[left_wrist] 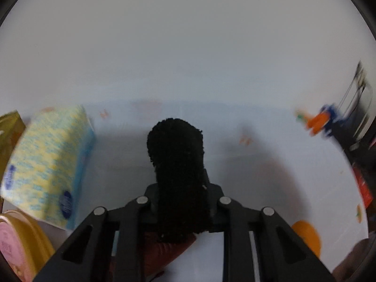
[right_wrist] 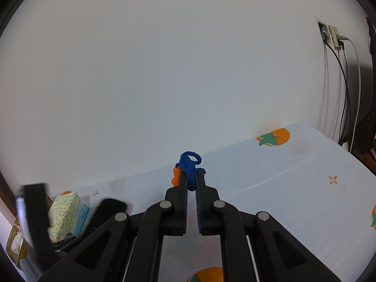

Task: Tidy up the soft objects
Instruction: 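Carry the black cloth and blue toy over the gold tray with both tools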

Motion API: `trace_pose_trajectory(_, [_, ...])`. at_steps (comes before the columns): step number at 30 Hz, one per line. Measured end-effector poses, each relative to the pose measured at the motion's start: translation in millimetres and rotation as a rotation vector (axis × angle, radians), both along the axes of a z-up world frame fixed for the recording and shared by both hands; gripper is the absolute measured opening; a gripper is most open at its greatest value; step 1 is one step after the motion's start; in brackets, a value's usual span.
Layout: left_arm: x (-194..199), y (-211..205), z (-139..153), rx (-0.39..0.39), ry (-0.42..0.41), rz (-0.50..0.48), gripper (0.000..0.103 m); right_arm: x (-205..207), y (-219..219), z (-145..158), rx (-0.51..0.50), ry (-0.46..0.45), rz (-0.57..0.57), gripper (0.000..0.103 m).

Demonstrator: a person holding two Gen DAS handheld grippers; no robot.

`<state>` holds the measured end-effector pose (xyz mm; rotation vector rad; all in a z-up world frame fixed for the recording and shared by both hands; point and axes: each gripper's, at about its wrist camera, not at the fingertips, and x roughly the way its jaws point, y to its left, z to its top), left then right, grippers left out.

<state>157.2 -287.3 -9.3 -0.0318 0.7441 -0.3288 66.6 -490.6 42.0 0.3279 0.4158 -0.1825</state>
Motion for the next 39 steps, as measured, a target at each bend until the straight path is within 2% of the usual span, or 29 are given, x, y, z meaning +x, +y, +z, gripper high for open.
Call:
trace_pose_trajectory(2, [-16.4,7.7,16.6,-0.050,-0.118,-0.044,0.022,-0.2,2.0,0.9,-0.004,-0.011,0.016,0.007])
trace_pose_trajectory(3, [-27.2,14.8,26.6,-0.102,-0.175,-0.080,0.023,-0.7,2.8,0.8,-0.007,-0.015,0.020,0.007])
trace_pose_trajectory(6, [-46.4,29.4,41.4,-0.181,-0.247,-0.131,0.023,-2.6,6.4,1.7,-0.015,-0.026,0.033,0.007])
trace_pose_trajectory(9, [-59.7,33.6,44.4,-0.156,-0.288,-0.117,0.023,-5.1,10.7,2.8,-0.029,-0.037,0.045,0.007])
trace_pose_trajectory(14, [-69.3,41.7,33.9,-0.080,-0.282,-0.101,0.023,-11.8,22.8,3.6,-0.058,-0.063,0.068,0.007])
trace_pose_trajectory(17, [-76.2,41.4,25.7,-0.014,-0.317,-0.086,0.023,-15.1,30.3,1.7,-0.079,-0.068,0.068,0.007])
trace_pose_trajectory(19, [-83.7,44.8,24.0,0.002,-0.332,-0.084,0.023,-16.1,33.6,0.1,-0.093,-0.069,0.067,0.007])
trace_pose_trajectory(25, [-94.0,55.8,28.8,0.015,-0.352,-0.082,0.023,-27.0,47.6,-4.3,-0.134,-0.061,0.064,0.007])
trace_pose_trajectory(29, [-99.3,45.2,27.8,0.036,-0.359,-0.091,0.023,-32.3,53.5,-7.6,-0.151,-0.051,0.059,0.007])
trace_pose_trajectory(39, [-120.4,49.5,31.3,0.054,-0.405,-0.148,0.023,-55.1,60.9,-6.4,-0.170,-0.073,0.022,0.007])
